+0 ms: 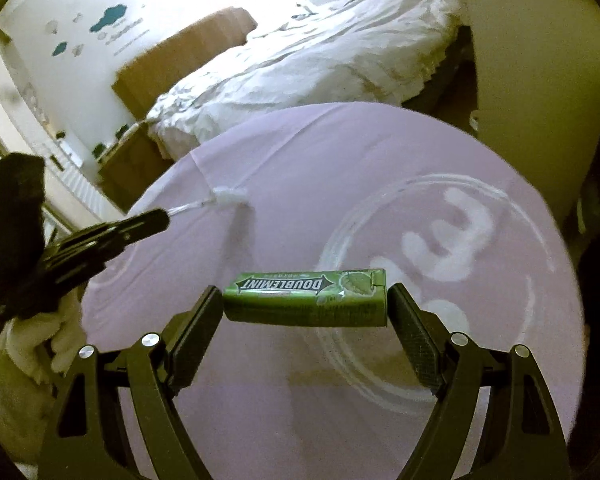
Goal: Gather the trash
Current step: 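Carry the gum pack and spray nozzle over the black bin, then open both grippers to drop the gum pack and nozzle into the bin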
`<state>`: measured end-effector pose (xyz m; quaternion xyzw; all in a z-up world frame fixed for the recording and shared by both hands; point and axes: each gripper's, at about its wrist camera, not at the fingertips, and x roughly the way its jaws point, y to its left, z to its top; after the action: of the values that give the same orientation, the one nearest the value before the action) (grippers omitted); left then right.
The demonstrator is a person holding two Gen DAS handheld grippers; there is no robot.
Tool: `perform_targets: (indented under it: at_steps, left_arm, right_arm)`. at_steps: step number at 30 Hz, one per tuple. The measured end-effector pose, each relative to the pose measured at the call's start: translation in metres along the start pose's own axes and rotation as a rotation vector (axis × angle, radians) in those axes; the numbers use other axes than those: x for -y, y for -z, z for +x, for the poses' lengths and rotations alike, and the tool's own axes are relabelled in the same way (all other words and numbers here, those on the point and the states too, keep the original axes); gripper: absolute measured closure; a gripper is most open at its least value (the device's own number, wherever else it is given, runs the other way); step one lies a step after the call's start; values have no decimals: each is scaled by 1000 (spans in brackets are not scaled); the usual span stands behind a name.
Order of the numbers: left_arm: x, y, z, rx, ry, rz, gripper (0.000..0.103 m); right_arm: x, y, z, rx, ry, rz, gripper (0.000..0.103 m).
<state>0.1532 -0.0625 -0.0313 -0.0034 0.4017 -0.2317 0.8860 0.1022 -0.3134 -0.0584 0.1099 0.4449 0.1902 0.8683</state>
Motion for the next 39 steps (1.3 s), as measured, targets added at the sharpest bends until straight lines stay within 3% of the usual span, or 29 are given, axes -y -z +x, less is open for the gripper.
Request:
perform_targets:
  at_steps: [7, 19, 27, 39]
  left_arm:
    - [64, -13, 0, 21, 96, 70, 100]
    - [183, -33, 42, 7, 273, 206, 100]
    - [254, -32, 87, -67, 388, 266, 100]
    - [297, -26, 124, -139, 418, 298, 100]
  right_arm:
    - [47, 9, -52, 82, 39, 85, 20]
    - [149, 44, -122, 183, 155, 280, 20]
    - [205, 68, -135, 188, 225, 374, 20]
    - [252, 88, -129, 165, 283, 465, 20]
